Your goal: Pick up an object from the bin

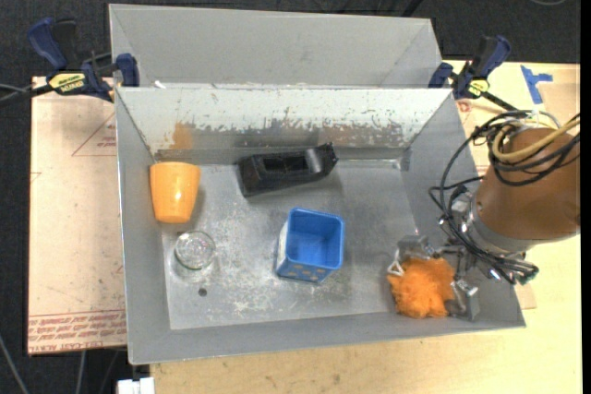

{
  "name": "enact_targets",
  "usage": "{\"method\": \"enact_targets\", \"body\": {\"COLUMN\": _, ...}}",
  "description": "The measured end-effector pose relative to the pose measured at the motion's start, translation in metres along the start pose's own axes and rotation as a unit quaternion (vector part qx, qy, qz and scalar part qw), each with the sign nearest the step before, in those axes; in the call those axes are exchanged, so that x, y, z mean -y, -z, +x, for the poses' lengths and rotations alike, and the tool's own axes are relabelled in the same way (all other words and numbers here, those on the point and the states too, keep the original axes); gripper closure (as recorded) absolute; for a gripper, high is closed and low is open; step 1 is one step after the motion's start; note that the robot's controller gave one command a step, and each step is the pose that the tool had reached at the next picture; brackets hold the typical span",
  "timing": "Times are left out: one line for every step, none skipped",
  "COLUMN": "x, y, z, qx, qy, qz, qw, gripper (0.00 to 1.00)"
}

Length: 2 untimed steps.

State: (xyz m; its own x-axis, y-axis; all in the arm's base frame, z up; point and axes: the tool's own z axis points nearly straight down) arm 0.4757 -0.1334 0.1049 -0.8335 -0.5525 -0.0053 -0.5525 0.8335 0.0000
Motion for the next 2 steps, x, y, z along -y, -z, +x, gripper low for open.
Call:
{"method": "enact_targets", "body": {"x": 0.0075, "y": 0.0143, "z": -0.0059, "qx": 0.0059, "qy": 0.135, "qz": 0.005, "qw": 0.9908, "gripper": 1.0}}
{"method": "enact_targets", "body": {"x": 0.0073, "y": 0.0141, "z": -0.0057, "qx": 0.0058, "qy": 0.135, "qz": 0.004, "qw": 0.9909, "gripper": 1.0}}
